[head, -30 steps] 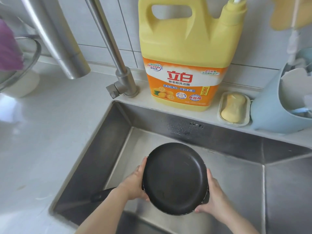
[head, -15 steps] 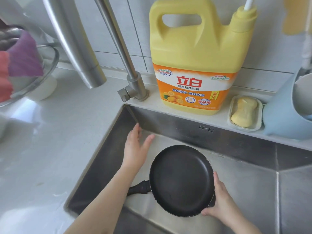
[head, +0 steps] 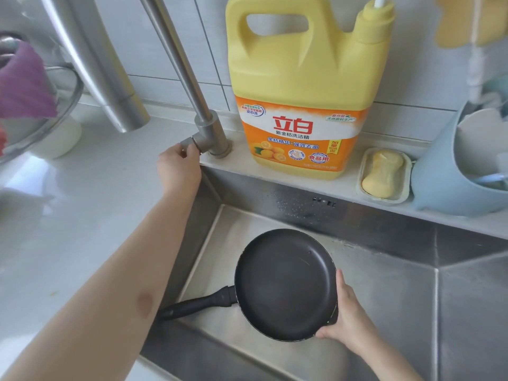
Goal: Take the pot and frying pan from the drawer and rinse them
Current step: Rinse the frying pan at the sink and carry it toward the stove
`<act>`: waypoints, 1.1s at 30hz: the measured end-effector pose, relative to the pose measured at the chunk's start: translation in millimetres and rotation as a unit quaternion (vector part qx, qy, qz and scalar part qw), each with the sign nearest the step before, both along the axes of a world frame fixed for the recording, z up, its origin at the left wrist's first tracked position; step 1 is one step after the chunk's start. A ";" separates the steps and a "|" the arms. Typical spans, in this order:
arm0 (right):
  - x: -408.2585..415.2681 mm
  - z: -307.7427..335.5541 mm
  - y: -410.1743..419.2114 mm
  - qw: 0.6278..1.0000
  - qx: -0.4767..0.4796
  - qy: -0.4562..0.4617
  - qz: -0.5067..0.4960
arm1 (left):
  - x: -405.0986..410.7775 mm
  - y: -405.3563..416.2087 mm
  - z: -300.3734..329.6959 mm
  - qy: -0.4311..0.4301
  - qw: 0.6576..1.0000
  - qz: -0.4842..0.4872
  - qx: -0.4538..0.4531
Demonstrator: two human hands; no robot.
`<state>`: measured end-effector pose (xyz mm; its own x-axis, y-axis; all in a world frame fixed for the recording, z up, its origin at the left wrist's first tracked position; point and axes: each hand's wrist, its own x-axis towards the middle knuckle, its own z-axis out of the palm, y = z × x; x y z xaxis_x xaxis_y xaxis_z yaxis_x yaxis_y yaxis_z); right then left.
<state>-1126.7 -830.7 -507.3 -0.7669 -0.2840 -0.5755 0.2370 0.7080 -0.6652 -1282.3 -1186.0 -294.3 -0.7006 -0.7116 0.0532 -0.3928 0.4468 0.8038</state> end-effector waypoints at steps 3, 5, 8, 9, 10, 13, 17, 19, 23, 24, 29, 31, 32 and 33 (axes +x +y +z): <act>0.5 -0.3 0.1 1.000 0.000 0.004 0.000 | 1.3 -3.5 3.2 -0.021 0.999 -0.016 -0.020; 0.2 -0.4 0.3 1.000 0.000 0.003 0.000 | 2.0 -7.1 2.7 -0.027 0.999 -0.020 -0.018; -0.6 0.9 -0.4 1.000 0.005 0.005 0.003 | 3.6 -18.6 -3.4 -0.011 0.999 -0.035 0.025; -1.1 1.4 -0.7 1.000 0.006 0.006 0.005 | 3.7 -21.9 -5.1 -0.001 0.998 -0.041 0.048; -1.8 1.9 -1.1 1.000 0.006 0.006 0.006 | 3.6 -24.1 -6.2 0.008 0.996 -0.045 0.071; -2.8 3.1 -1.3 1.000 0.006 0.010 0.005 | 2.6 -25.1 -7.9 0.025 0.997 -0.052 0.058; -3.1 4.3 -0.9 1.000 0.000 0.010 0.007 | 19.1 -16.4 -19.6 0.049 0.992 -0.062 0.100; -3.6 6.2 -1.2 1.000 -0.008 0.009 0.007 | 42.8 -4.8 -39.5 0.024 0.993 -0.068 0.090; -5.8 9.0 -1.8 1.000 -0.019 0.008 0.004 | 111.4 26.7 -102.1 -0.217 0.948 -0.223 0.070; -6.3 8.8 -1.8 1.000 -0.023 0.008 0.003 | 126.1 31.5 -118.7 -0.308 0.908 -0.279 0.054; -11.0 7.2 0.7 0.999 -0.036 -0.005 0.003 | 154.7 38.3 -155.6 -0.445 0.803 -0.397 -0.026; -14.9 6.3 1.9 0.999 -0.037 -0.014 0.008 | 156.8 36.3 -161.4 -0.441 0.803 -0.401 -0.017; -16.6 6.0 2.3 0.999 -0.037 -0.017 0.011 | 158.0 35.9 -162.9 -0.434 0.804 -0.406 -0.010; -18.1 5.8 2.5 0.999 -0.036 -0.017 0.015 | 159.2 35.7 -164.7 -0.427 0.806 -0.411 -0.002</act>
